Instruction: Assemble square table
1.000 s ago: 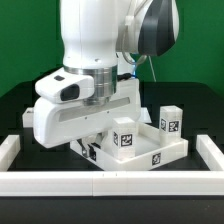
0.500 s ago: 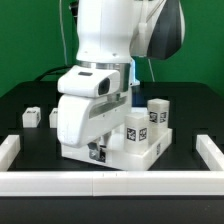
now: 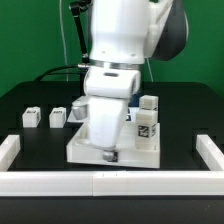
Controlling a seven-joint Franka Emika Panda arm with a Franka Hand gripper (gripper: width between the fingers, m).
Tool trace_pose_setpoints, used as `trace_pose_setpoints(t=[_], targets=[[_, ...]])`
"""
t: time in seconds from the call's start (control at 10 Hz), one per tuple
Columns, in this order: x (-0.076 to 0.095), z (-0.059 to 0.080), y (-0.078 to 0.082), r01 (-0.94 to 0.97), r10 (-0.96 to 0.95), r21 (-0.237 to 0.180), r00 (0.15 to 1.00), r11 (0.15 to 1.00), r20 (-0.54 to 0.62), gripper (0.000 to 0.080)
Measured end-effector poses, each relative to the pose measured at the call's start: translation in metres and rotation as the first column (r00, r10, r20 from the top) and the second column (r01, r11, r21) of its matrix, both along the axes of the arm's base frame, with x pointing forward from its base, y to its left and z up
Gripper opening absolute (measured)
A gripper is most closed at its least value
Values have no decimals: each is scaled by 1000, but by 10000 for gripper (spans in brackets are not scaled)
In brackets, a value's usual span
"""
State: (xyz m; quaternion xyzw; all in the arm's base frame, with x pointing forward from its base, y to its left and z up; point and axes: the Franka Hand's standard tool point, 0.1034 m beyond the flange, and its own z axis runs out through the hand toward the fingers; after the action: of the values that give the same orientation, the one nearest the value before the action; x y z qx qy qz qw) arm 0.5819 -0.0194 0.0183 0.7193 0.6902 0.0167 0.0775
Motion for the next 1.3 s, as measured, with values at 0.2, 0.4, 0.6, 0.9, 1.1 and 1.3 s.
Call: trace_pose_setpoints(t=[0.2, 0.4, 0.6, 0.9, 1.1, 1.3], targets=[[-2, 0, -7, -51, 51, -24, 999, 998, -16, 67], [-2, 0, -5, -129, 128, -45, 992, 991, -21, 67], [-4, 0, 43, -234, 231, -37, 971, 972, -57, 67], [5, 5, 58, -330, 326, -42, 941, 943, -89, 62], [4, 4, 53, -446, 438, -61, 892, 893, -109, 62], [-2, 1, 54, -665, 656, -74, 746, 743, -115, 62]])
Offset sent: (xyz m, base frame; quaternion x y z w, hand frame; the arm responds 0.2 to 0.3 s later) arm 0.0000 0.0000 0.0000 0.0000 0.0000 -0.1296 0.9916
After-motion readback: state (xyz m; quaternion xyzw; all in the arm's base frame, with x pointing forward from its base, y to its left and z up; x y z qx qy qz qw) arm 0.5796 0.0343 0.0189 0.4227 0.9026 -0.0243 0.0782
